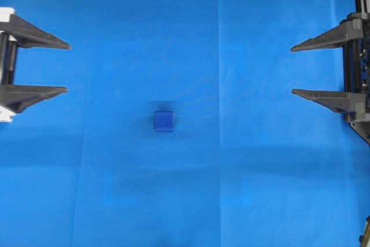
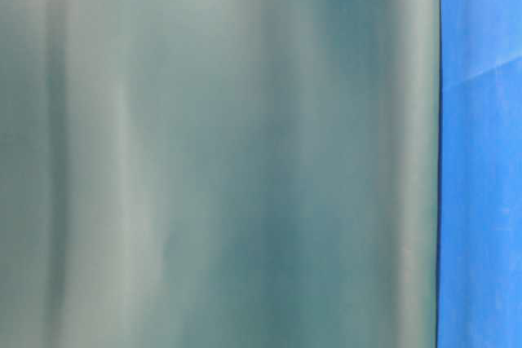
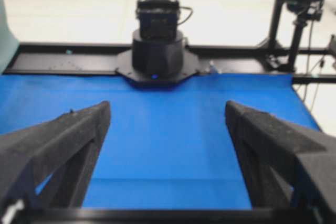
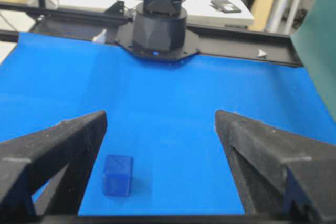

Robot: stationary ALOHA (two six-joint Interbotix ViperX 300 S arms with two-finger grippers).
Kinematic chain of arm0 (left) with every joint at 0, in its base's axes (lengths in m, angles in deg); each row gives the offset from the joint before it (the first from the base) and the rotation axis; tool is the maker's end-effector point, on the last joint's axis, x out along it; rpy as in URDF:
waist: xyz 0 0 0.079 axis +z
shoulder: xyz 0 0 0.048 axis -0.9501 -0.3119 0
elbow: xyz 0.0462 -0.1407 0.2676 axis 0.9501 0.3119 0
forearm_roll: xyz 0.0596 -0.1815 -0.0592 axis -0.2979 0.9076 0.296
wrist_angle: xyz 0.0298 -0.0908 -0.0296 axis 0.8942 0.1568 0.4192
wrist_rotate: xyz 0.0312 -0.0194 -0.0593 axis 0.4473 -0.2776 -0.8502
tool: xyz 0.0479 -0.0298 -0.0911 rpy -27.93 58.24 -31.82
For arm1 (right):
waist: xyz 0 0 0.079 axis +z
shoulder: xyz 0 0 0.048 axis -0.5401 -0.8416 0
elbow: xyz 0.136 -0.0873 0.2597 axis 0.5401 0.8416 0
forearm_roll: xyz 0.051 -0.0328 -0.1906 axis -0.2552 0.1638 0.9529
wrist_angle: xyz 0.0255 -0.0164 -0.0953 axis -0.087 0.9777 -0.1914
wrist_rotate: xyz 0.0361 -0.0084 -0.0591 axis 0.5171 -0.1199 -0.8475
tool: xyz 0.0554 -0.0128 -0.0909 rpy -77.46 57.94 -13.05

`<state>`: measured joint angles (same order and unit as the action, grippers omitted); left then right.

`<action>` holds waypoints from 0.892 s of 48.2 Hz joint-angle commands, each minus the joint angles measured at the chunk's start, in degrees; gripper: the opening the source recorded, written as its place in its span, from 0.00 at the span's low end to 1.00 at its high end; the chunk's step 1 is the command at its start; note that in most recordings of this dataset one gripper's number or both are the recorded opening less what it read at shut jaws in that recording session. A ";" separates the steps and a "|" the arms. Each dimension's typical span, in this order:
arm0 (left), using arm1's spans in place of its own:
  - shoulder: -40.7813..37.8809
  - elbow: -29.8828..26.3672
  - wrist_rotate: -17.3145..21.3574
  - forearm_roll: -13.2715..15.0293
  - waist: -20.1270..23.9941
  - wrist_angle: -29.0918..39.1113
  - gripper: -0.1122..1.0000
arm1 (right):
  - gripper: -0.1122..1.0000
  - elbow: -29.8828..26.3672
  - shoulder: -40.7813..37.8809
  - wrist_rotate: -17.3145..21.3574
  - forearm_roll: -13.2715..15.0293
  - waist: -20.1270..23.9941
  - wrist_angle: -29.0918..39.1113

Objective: Handover the blue block to the right arm after grasping it with the left arm, then place it in the designated position.
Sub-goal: 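Move the open left gripper over the blue cube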

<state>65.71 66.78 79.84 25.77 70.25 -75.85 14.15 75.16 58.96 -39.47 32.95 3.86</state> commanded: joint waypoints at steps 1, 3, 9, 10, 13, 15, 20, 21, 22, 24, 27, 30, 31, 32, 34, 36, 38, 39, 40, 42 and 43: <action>-4.22 -2.72 0.00 -0.09 -0.09 -2.72 0.94 | 0.98 -1.58 -0.44 0.09 -0.09 0.09 -0.70; -6.24 -3.78 0.00 -0.09 0.00 -3.34 0.94 | 0.98 -1.58 -0.44 0.09 -0.09 0.09 -0.70; -12.22 -7.82 0.00 0.00 0.09 -4.57 0.94 | 0.98 -1.58 -0.44 0.09 -0.09 0.09 -0.70; -13.18 -8.53 0.00 -0.09 0.18 -4.66 0.94 | 0.98 -1.58 -0.44 0.09 -0.09 0.09 -0.70; -15.91 -10.81 0.00 -0.09 0.18 -4.66 0.94 | 0.98 -1.67 -0.53 0.26 -0.09 0.09 -0.70; -17.84 -12.30 0.00 -0.09 0.26 -4.66 0.94 | 0.98 -1.58 -0.62 0.26 -0.09 0.09 -0.70; -22.41 -16.00 0.00 -0.09 0.44 -4.66 0.94 | 0.98 -1.58 -0.70 0.26 -0.09 0.09 -0.70; -23.29 -16.70 0.00 -0.09 0.53 -4.66 0.94 | 0.98 -1.67 -0.70 0.26 -0.09 0.09 -0.70; -24.61 -17.84 0.00 0.00 0.62 -4.66 0.94 | 0.98 -1.58 -0.70 0.26 -0.09 0.09 -0.79; -26.19 -19.25 0.00 -0.09 0.70 -4.48 0.94 | 0.98 -1.58 -0.70 0.26 -0.09 0.09 -0.70; -28.30 -21.45 0.00 -0.09 0.79 -4.31 0.94 | 0.98 -1.58 -0.79 0.26 -0.09 0.09 -0.79; -30.23 -23.64 0.09 0.00 0.88 -4.04 0.94 | 0.98 -1.67 -0.88 0.26 -0.09 0.09 -0.79; -30.76 -24.52 0.09 -0.09 0.88 -3.87 0.94 | 0.98 -1.67 -0.88 0.26 -0.09 0.09 -0.79; -31.38 -25.14 0.09 -0.09 0.88 -3.60 0.94 | 0.98 -1.58 -0.88 0.26 -0.09 0.09 -0.79; -32.34 -26.37 0.18 -0.09 1.05 -2.99 0.94 | 0.98 -1.67 -0.88 0.26 -0.09 0.09 -0.79; -33.05 -27.33 0.26 -0.09 1.23 -2.11 0.94 | 0.98 -1.67 -0.88 0.26 -0.09 0.09 -0.79; -33.75 -28.13 0.18 -0.09 1.49 -0.79 0.94 | 0.98 -1.67 -0.88 0.26 -0.09 0.09 -0.79; -33.84 -28.39 0.09 -0.09 1.67 -0.26 0.94 | 0.98 -1.67 -0.88 0.26 -0.18 0.09 -0.79; -34.10 -28.56 0.09 -0.09 1.76 0.26 0.94 | 0.98 -1.58 -0.88 0.26 -0.09 0.09 -0.79; -34.28 -28.83 0.00 -0.09 2.02 0.88 0.94 | 0.98 -1.67 -0.88 0.26 -0.09 0.09 -0.79; -34.28 -28.83 0.00 -0.09 2.02 0.97 0.94 | 0.98 -1.67 -0.88 0.26 -0.09 0.09 -0.79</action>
<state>31.08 39.80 79.92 25.77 71.74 -75.58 14.15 74.72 59.14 -39.47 32.86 3.68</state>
